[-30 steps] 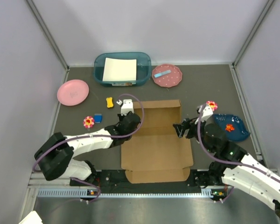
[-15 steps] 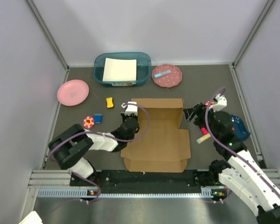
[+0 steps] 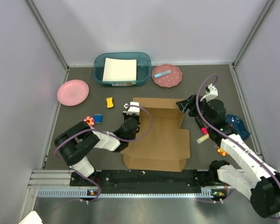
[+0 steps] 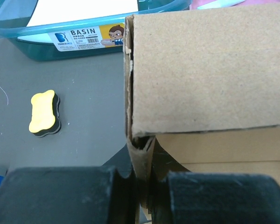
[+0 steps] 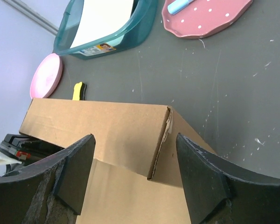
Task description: Fold the paper box
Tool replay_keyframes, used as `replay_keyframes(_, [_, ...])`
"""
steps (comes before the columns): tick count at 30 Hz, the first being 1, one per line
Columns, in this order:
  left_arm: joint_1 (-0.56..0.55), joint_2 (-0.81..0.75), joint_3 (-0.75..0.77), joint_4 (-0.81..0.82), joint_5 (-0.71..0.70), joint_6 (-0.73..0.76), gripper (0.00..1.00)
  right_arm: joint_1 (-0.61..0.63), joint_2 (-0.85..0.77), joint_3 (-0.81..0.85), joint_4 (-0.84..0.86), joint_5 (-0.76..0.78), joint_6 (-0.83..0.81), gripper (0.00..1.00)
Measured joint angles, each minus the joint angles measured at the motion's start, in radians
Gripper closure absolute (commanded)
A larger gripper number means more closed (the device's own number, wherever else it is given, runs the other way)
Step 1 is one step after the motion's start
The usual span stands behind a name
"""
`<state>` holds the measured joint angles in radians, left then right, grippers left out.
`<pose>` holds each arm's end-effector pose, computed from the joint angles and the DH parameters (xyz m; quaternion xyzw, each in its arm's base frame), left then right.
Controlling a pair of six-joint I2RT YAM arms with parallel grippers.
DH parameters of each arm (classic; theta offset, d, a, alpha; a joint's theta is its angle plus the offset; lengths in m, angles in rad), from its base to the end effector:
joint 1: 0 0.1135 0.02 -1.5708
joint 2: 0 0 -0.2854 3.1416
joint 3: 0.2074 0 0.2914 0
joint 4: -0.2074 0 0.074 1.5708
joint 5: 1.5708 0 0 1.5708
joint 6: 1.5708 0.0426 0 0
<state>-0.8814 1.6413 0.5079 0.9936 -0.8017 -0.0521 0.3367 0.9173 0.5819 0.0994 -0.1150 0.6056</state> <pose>0.2258 -0.2258 0.1509 0.0457 0.7392 -0.0088 0.6719 0.2330 0.0867 0.2757 0.0699 0.7818 0.3207 0.5301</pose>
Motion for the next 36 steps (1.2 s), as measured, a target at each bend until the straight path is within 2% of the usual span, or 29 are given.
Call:
replay_keyframes(4, [0.000, 0.000, 0.000, -0.003, 0.000, -0.001, 0.98, -0.008, 0.021, -0.013, 0.039, 0.001, -0.005, 0.34])
replay_keyframes(7, [0.000, -0.001, 0.000, -0.014, 0.000, -0.006, 0.92, -0.008, 0.047, -0.020, 0.050, 0.003, -0.012, 0.37])
replay_keyframes(15, [0.000, -0.098, -0.005, -0.168, 0.048, -0.026, 0.56, -0.010, 0.077, -0.061, 0.133, 0.003, -0.019, 0.41])
replay_keyframes(19, [0.000, -0.177, -0.011, -0.253, 0.083, -0.048, 0.47, -0.010, 0.077, -0.079, 0.169, 0.004, -0.019, 0.42])
replay_keyframes(29, [0.000, -0.460, -0.026, -0.560, 0.201, -0.108, 0.38, -0.010, 0.056, -0.098, 0.181, 0.005, -0.030, 0.42])
replay_keyframes(36, [0.000, -0.660, 0.021, -0.817, 0.359, -0.103, 0.39, -0.010, 0.052, -0.099, 0.179, 0.010, -0.042, 0.43])
